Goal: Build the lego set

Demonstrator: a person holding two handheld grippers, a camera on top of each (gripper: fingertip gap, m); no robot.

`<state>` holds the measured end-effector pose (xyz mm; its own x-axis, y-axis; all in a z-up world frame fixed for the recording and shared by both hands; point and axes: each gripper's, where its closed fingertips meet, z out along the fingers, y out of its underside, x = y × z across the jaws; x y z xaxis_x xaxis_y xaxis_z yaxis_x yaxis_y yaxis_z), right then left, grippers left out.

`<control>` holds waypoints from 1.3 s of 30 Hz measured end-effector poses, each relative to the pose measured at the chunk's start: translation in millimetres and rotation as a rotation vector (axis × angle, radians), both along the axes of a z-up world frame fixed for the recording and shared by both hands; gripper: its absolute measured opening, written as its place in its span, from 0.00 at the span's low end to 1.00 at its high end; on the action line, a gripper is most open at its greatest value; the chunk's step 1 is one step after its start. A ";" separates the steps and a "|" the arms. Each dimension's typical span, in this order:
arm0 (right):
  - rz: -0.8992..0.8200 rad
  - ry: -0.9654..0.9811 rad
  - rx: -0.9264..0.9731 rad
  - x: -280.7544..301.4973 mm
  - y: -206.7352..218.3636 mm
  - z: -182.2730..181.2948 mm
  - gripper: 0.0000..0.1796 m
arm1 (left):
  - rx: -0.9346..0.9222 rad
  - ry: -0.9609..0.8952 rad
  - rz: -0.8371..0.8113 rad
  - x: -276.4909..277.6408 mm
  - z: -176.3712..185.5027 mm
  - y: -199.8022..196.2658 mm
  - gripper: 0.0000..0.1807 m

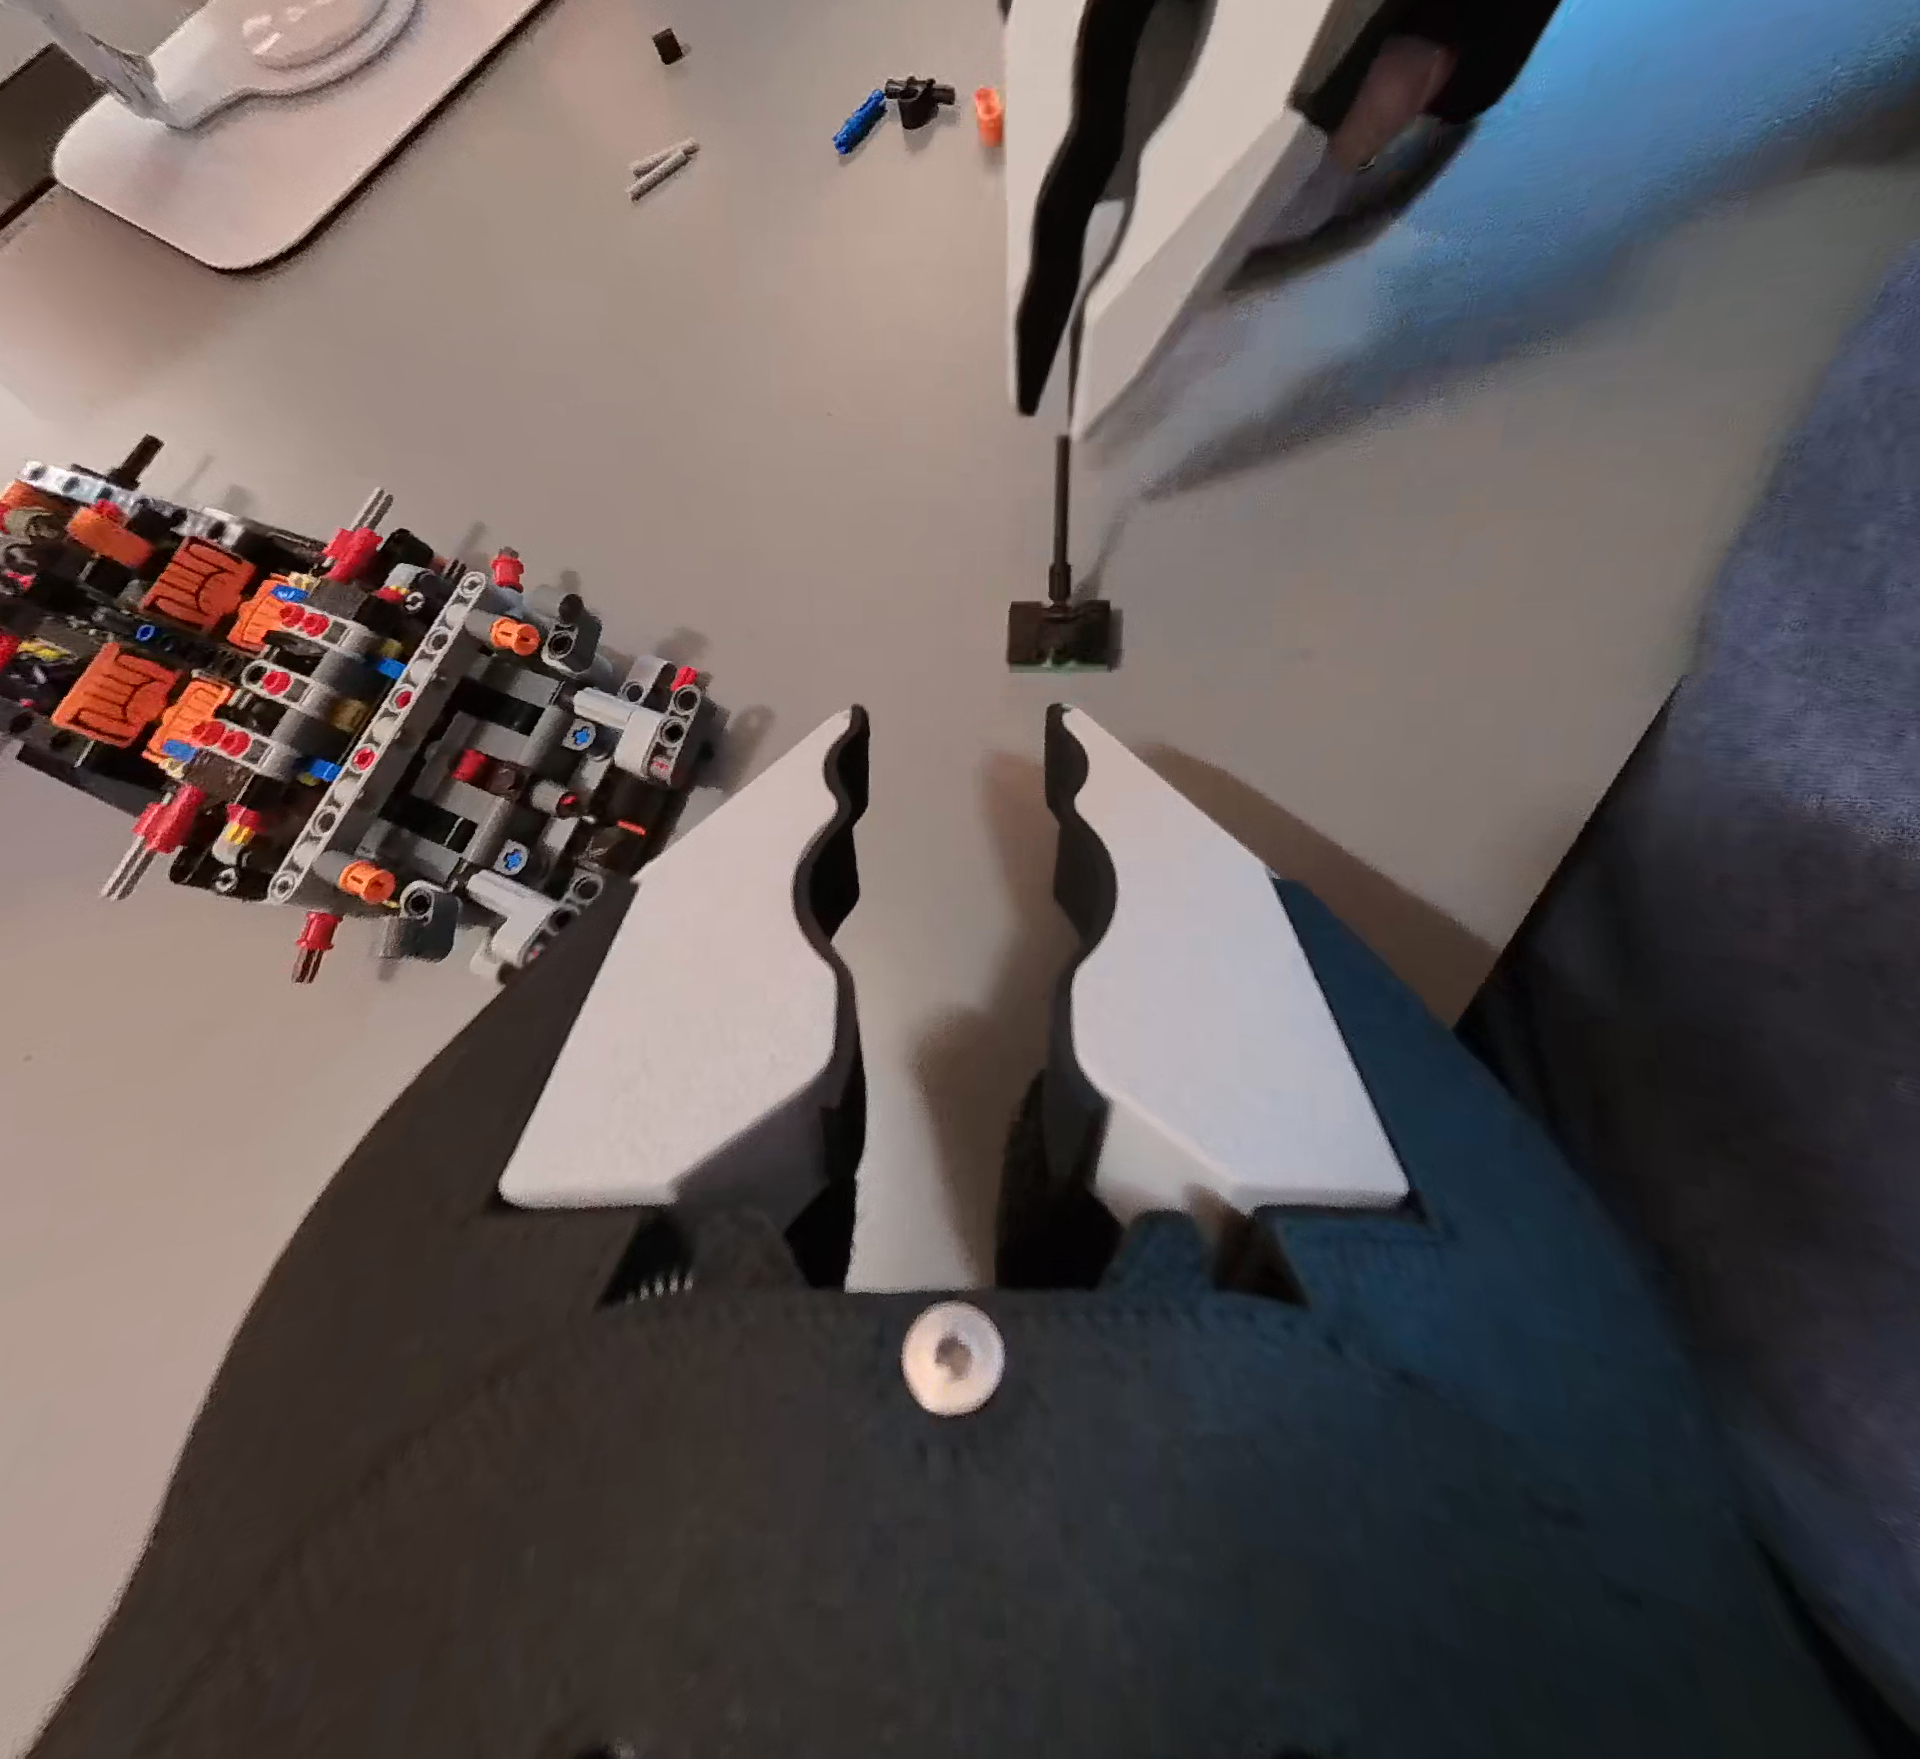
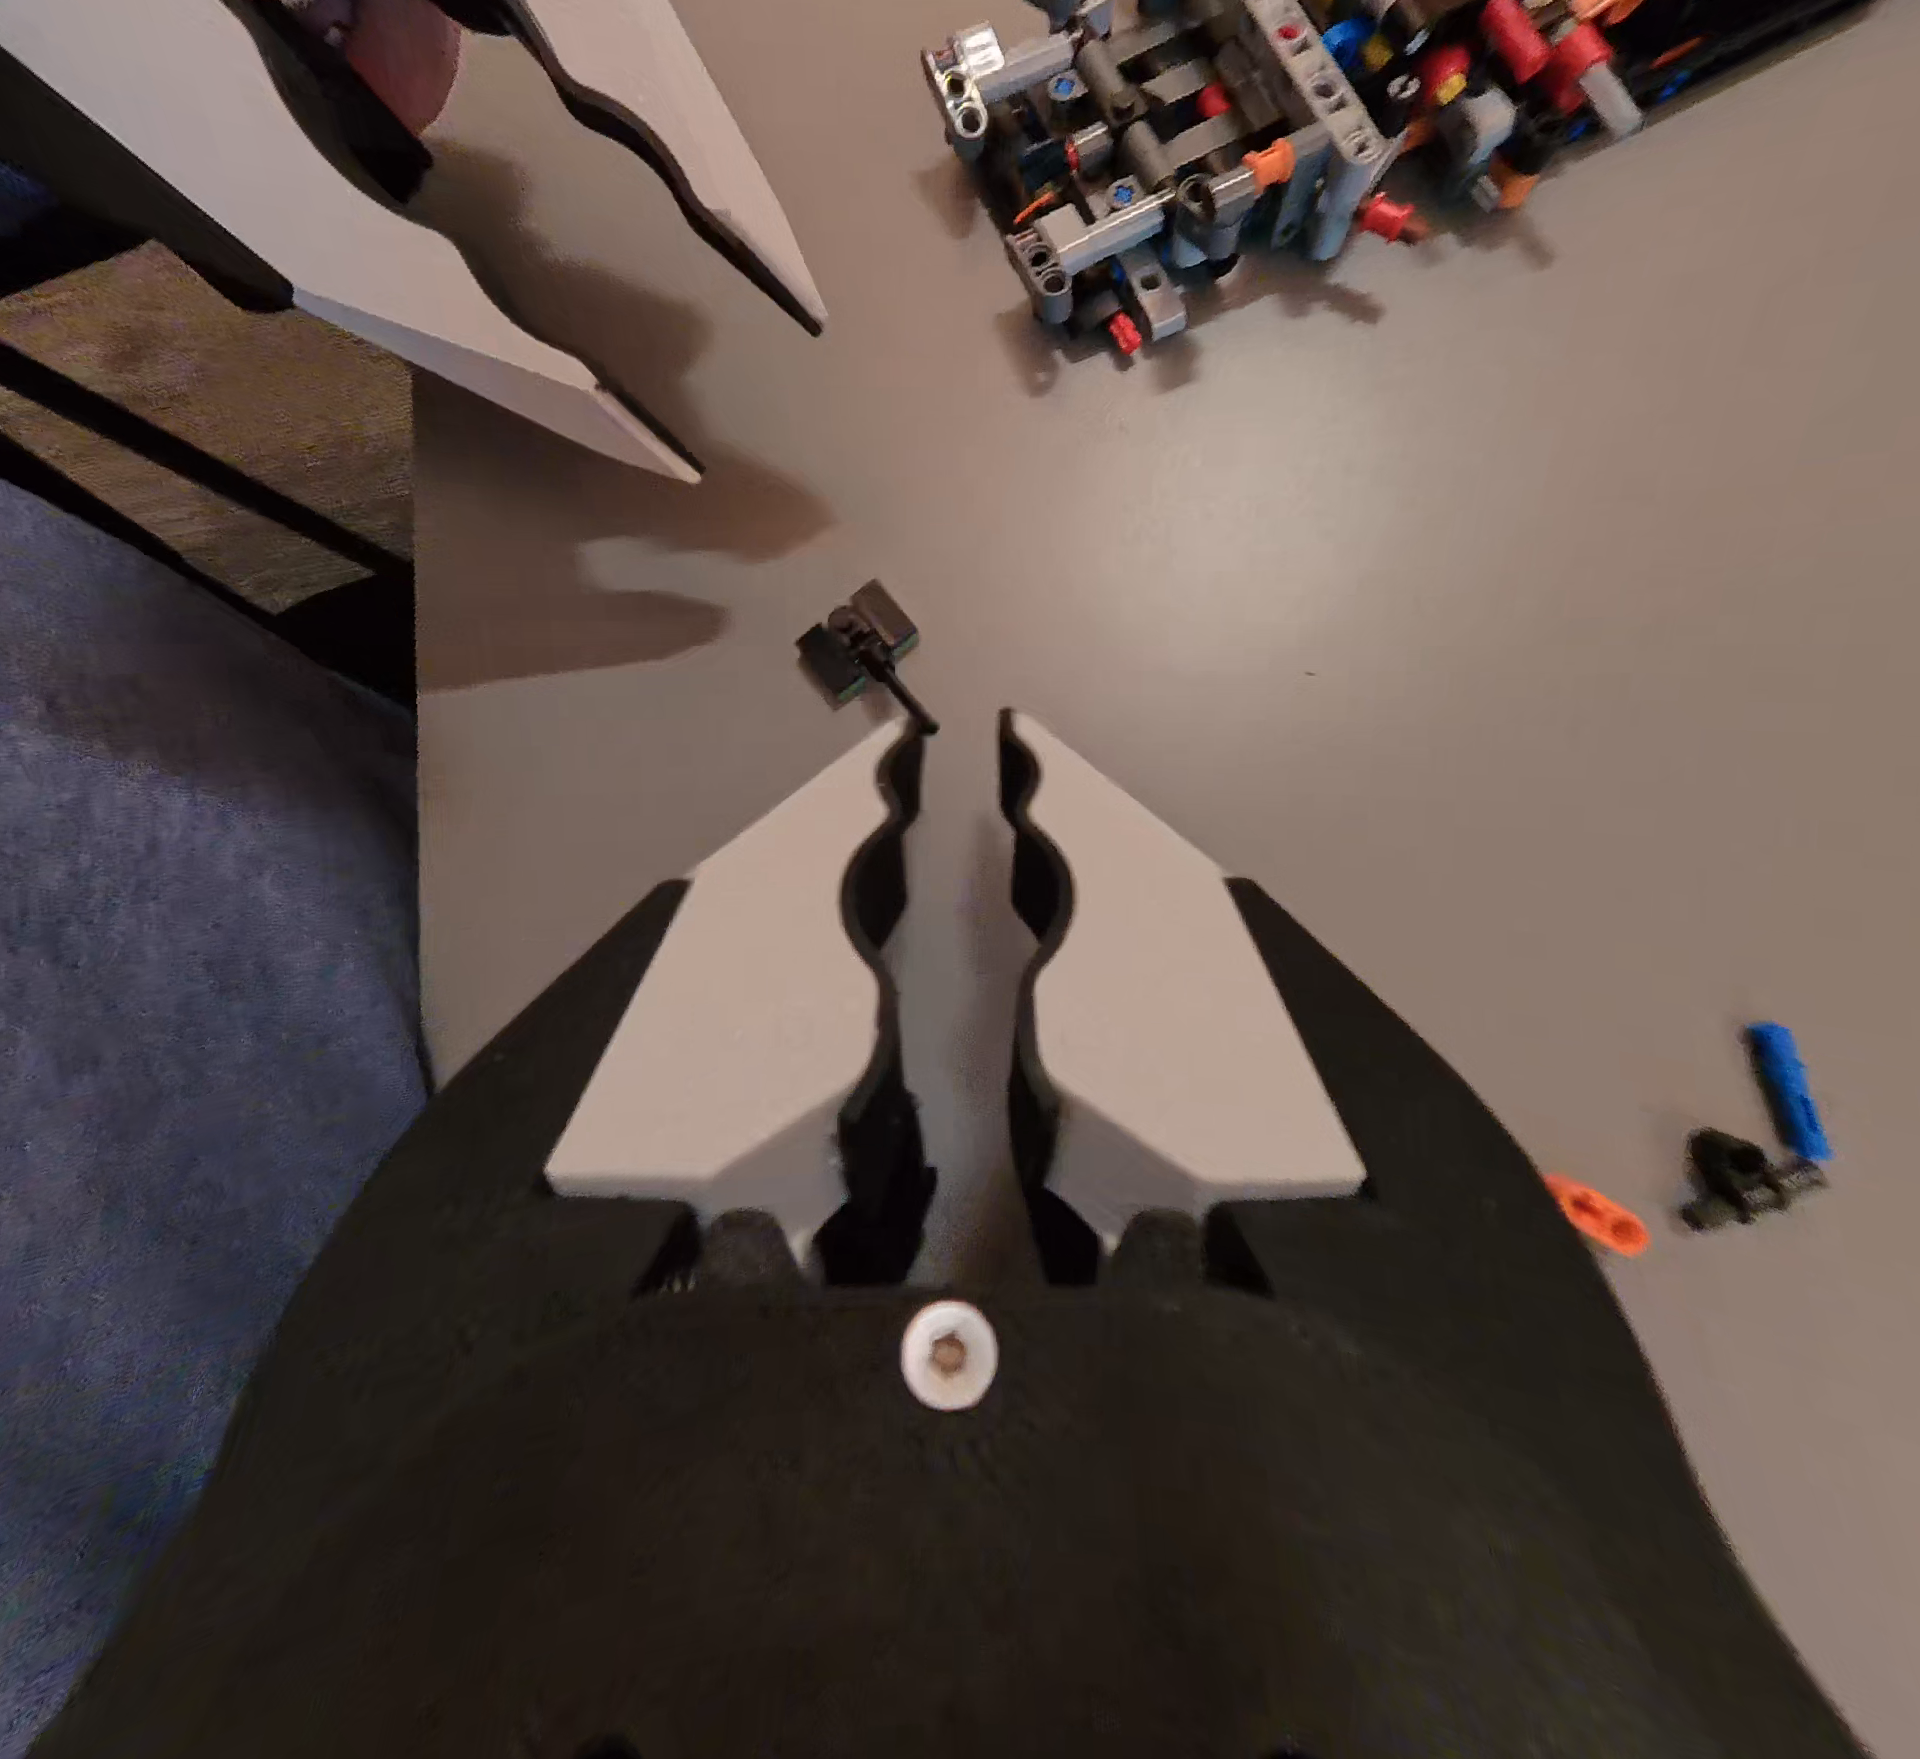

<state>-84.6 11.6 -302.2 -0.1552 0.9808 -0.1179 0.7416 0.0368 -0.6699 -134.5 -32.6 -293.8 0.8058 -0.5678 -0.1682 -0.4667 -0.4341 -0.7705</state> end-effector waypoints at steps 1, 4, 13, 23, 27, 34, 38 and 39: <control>-0.016 0.015 0.021 2.0 4.5 3.3 0.03 | 0.001 -0.002 0.000 -0.7 0.8 -0.5 0.18; -0.061 0.073 0.036 8.1 14.5 17.5 0.00 | 0.015 0.001 0.003 -2.4 4.5 -2.1 0.18; -0.209 0.148 0.055 34.2 42.5 33.3 0.02 | 0.011 -0.017 0.005 -5.2 4.3 -3.3 0.17; -0.210 0.193 0.103 38.7 42.3 40.5 0.05 | 0.021 0.005 0.006 -4.8 5.8 -3.5 0.17; -0.226 0.236 0.117 42.6 44.1 47.3 0.06 | 0.041 0.003 0.017 -7.6 9.2 -2.4 0.17; -0.228 0.256 0.163 47.6 40.5 40.3 0.06 | 0.051 -0.003 0.020 -8.5 10.6 -1.8 0.19; -0.230 0.256 0.193 47.8 43.7 37.5 0.07 | 0.045 -0.003 0.014 -7.4 8.8 -1.9 0.19; -0.233 0.257 0.194 48.5 45.1 37.6 0.07 | 0.042 -0.003 0.013 -7.3 8.2 -2.0 0.19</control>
